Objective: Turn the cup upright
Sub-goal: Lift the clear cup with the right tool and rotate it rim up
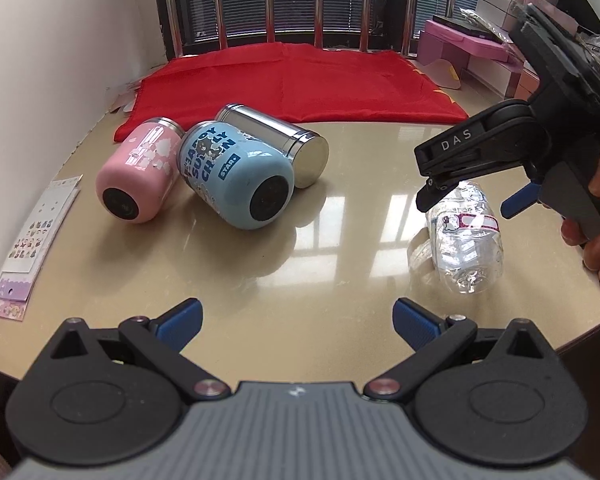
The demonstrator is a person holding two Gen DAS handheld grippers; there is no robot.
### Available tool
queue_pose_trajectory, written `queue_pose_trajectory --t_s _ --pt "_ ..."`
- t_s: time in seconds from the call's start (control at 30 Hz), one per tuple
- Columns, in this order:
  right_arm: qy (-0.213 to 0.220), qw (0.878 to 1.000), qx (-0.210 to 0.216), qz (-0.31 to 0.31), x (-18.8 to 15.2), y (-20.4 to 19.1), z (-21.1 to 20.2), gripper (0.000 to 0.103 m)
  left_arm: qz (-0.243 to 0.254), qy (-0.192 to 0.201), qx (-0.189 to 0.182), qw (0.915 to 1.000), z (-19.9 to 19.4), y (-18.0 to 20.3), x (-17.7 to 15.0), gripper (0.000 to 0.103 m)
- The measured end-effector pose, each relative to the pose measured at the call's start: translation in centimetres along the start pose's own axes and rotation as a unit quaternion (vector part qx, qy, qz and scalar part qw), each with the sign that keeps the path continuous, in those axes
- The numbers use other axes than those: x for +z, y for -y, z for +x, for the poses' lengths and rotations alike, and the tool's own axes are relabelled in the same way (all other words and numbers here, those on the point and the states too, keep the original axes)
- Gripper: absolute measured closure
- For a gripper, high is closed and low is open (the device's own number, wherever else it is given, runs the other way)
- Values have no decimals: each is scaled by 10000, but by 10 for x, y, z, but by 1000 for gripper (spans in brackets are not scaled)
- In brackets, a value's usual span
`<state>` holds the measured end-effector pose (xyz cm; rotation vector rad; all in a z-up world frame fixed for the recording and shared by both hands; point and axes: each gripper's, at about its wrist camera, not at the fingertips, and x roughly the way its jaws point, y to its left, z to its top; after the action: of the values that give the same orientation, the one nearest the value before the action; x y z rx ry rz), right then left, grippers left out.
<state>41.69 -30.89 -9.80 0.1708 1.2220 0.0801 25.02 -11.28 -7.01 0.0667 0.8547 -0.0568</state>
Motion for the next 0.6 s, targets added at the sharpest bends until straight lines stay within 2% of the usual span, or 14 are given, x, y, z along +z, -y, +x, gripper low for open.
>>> queue_pose_trajectory --t_s 0.07,0.13,0.2,0.27,0.37,0.47,0.53,0.6 --pt "-448 9989 -12 122 12 1 21 23 -22 -7 11 10000 0 -2 -1 0" --pt "-732 9971 -24 191 19 2 33 34 -45 -15 30 10000 1 -4 -1 0" --pt "-798 9965 73 219 23 4 35 36 -56 -25 51 10000 1 -6 -2 0" --pt "-572 9981 157 178 22 6 25 38 -63 -15 71 10000 0 -8 -3 0" --pt "368 9985 411 23 10 6 -6 38 -78 42 56 9999 -3 -9 -4 0" --pt "1537 9861 546 -306 -20 6 -37 38 -70 110 59 9999 -4 -9 -3 0" --pt "2466 9649 516 -743 -50 5 -51 38 -107 124 26 9999 -2 -10 -3 0" --pt "3146 9412 466 -1141 -82 1 -53 38 -124 134 -4 9998 1 -12 -4 0"
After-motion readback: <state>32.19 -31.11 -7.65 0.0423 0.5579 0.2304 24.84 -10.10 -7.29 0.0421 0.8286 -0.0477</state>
